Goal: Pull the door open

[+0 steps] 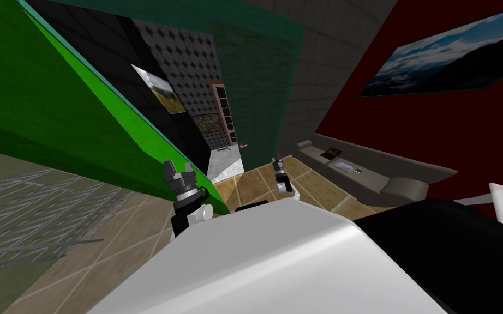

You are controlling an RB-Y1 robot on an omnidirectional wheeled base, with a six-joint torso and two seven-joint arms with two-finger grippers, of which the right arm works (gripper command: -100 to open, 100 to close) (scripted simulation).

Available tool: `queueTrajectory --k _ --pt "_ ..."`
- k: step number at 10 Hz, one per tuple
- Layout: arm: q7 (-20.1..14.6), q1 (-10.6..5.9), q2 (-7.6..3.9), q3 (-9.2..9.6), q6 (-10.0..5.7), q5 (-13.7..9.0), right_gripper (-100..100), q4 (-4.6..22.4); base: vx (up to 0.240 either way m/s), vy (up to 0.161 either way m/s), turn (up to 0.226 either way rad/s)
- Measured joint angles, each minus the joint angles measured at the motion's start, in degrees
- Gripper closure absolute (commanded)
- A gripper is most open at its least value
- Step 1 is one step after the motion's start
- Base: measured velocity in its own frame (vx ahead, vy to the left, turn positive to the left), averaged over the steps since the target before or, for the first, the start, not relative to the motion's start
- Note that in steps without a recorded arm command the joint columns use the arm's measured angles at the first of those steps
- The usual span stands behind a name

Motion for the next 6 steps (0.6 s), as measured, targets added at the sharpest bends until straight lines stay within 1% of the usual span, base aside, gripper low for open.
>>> queueTrajectory --k 1,2,3,5,6 --pt "0.4 -0.51 0.03 0.0 -0.12 -0.2 -100 1.2 0.1 -0.036 0.063" --pt "0.8 -1.05 0.07 0.05 -0.74 -0.4 -100 2.9 0.09 -0.038 0.072" --pt "1.1 -1.93 -0.05 -0.08 -1.11 -0.7 -100 4.5 0.101 -0.038 0.071" --pt "1.9 -3.08 0.16 -0.04 -1.88 -1.1 -100 7.6 0.095 -0.034 0.065" --pt "2.2 -3.9 0.05 -0.16 -2.14 -1.4 -100 9.2 0.09 -0.042 0.073"
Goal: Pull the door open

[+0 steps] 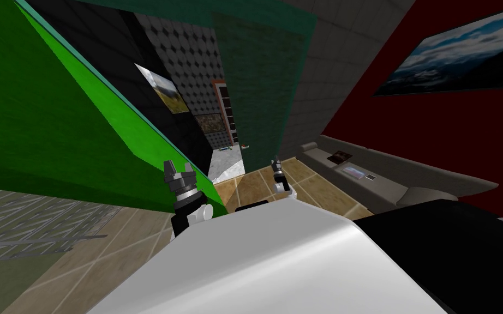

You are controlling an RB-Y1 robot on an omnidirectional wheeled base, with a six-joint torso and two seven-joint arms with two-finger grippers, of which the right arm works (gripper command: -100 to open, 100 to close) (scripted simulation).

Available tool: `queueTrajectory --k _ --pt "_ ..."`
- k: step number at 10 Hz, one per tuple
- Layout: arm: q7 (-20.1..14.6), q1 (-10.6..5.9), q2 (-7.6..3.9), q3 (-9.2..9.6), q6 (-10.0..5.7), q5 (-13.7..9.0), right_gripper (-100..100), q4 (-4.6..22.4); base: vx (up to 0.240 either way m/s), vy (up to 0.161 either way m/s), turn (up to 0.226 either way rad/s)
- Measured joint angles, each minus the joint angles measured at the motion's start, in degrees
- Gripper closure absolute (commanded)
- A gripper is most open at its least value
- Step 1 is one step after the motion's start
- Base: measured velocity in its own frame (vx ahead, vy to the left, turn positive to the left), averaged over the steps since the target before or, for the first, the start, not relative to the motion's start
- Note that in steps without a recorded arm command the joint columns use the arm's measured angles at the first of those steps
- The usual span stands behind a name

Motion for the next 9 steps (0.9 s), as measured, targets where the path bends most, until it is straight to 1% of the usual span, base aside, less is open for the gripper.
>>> queueTrajectory --k 2,3,4,5,6,7,9 --pt "0.7 -1.63 0.08 -0.09 -1.17 -0.5 -100 3.9 0.091 -0.028 0.074" --pt "1.0 -1.77 0.14 -0.06 -1.31 -0.7 -100 4.7 0.087 -0.013 0.075" --pt "1.4 -2.72 0.23 -0.13 -1.72 -1.0 -100 6.6 0.106 -0.008 0.074" --pt "1.7 -3.48 0.07 -0.24 -2.11 -1.3 -100 8.3 0.107 -0.024 0.082" --pt "2.0 -3.97 0.21 -0.24 -2.43 -1.5 -100 9.6 0.09 -0.043 0.074" --pt "2.4 -4.74 0.28 -0.26 -3.02 -1.7 -100 11.6 0.083 -0.045 0.072" --pt "2.7 -5.85 0.16 -0.33 -3.96 -2.3 -100 14.7 0.101 -0.026 0.085"
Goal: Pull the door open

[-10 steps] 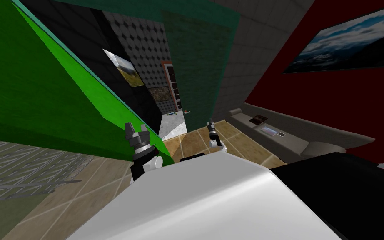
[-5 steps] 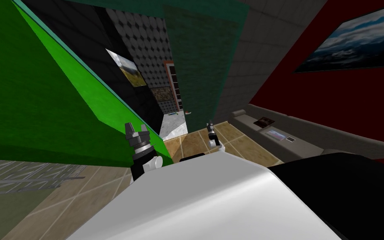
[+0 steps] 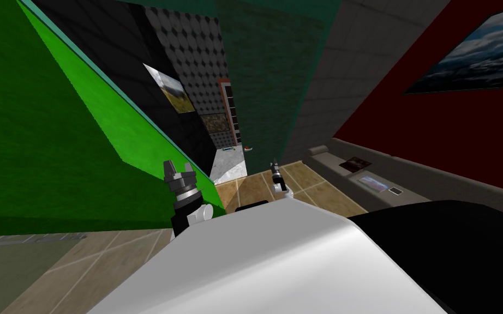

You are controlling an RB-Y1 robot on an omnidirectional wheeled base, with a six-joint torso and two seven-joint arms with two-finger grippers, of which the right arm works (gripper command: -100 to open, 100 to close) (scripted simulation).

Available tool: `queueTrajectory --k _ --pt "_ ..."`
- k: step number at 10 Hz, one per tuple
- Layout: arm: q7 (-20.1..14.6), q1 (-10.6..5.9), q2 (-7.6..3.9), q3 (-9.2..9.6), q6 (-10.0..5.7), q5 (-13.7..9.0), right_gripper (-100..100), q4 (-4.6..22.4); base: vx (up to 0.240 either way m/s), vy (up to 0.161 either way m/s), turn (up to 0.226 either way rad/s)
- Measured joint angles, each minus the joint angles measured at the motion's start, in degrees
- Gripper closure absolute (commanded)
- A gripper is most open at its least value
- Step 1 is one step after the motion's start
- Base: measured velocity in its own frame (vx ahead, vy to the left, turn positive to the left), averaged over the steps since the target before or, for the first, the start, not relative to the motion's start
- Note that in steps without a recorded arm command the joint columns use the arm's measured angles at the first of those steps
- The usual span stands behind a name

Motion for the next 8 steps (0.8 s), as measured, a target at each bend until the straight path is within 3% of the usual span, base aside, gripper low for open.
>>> queueTrajectory --k 8 --pt "2.6 -5.14 1.11 -0.31 -3.11 -1.8 -100 12.0 0.094 -0.023 0.088"
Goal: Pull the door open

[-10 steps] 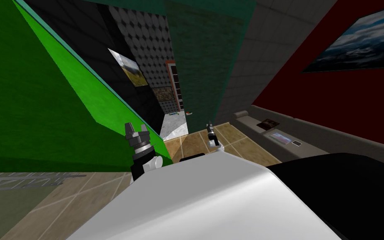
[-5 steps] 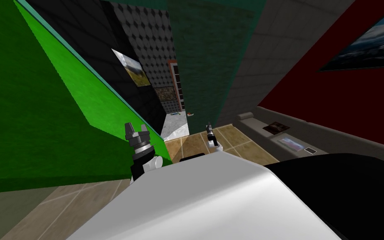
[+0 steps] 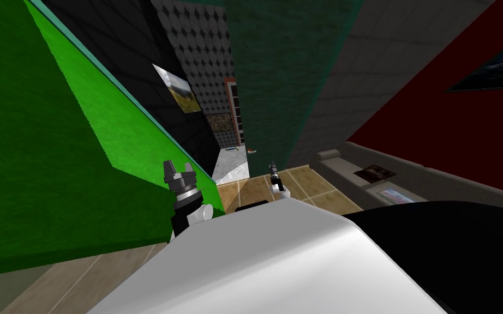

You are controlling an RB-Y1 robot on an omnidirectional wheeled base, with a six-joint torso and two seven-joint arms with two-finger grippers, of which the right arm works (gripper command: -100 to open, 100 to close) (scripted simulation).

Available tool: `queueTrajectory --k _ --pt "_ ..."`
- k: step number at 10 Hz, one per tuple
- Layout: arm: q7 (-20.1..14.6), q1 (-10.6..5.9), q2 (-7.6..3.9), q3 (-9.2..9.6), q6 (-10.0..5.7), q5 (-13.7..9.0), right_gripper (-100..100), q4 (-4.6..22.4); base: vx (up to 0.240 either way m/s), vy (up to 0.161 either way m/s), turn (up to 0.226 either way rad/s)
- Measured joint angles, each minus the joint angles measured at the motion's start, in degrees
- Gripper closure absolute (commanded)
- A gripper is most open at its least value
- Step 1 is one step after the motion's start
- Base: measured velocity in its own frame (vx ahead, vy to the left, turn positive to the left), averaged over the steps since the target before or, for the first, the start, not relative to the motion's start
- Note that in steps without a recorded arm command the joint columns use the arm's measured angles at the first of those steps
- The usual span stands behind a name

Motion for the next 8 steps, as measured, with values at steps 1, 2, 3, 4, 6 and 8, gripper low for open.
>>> queueTrajectory --k 1,2,3,4,6,8 --pt "0.4 -0.69 0.2 -0.05 -0.36 -0.2 -100 1.5 0.081 -0.033 0.096" --pt "0.7 -1.32 0.43 -0.11 -0.65 -0.4 -100 2.8 0.09 -0.03 0.1" --pt "1.1 -1.66 0.72 -0.14 -0.81 -0.6 -100 3.7 0.1 -0.017 0.083" --pt "1.4 -2.06 0.88 -0.15 -1.03 -0.8 -100 4.8 0.098 -0.012 0.083" --pt "1.8 -3.01 1.13 -0.17 -1.81 -1.2 -100 7.3 0.077 -0.02 0.096" --pt "2.4 -4.31 1.65 -0.26 -2.67 -1.7 -100 10.4 0.104 -0.032 0.141"
